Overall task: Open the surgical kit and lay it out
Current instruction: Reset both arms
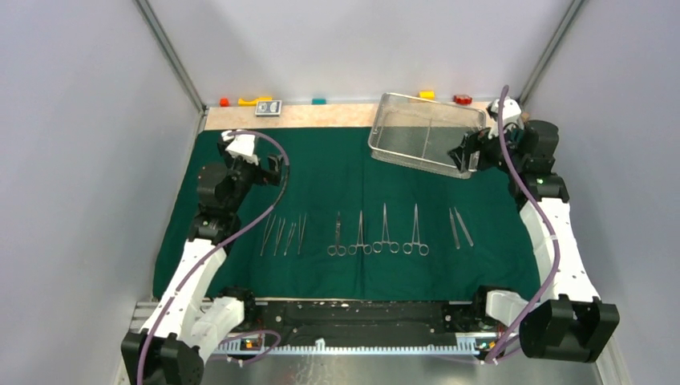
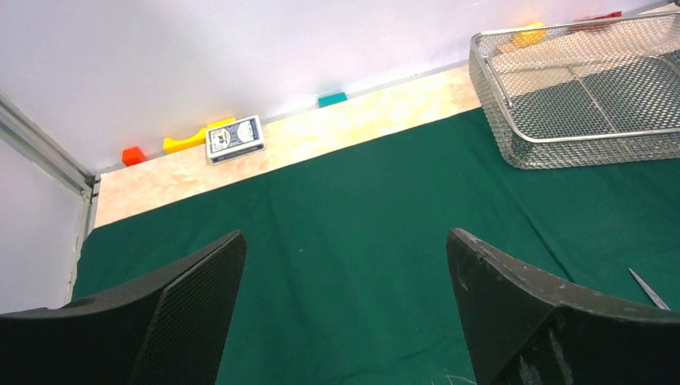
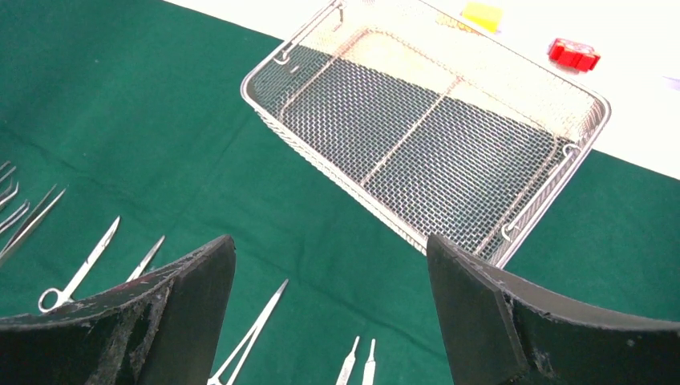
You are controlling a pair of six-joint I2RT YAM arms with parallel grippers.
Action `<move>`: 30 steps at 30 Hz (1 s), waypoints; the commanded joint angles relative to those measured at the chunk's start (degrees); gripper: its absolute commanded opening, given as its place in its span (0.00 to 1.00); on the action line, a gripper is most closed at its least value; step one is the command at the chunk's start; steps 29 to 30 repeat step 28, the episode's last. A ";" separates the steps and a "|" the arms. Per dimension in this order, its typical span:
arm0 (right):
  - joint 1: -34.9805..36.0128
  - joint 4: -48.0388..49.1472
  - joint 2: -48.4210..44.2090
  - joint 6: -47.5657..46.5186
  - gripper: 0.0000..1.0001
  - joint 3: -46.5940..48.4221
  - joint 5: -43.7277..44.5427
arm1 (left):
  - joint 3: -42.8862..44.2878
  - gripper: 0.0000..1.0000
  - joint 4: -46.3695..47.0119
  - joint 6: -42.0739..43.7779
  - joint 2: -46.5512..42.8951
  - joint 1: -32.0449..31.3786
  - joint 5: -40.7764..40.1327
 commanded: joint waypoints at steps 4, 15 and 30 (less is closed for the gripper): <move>0.93 5.94 -7.01 -0.47 0.88 -3.49 1.98 | -3.47 0.99 1.06 0.99 -4.83 0.53 3.47; 0.92 6.15 -8.64 -1.19 0.88 -4.84 1.66 | -3.40 0.99 -0.51 1.00 -6.52 1.07 4.53; 0.91 6.08 -8.53 -1.43 0.89 -5.34 1.05 | -3.64 0.99 -0.94 1.26 -6.00 1.24 4.79</move>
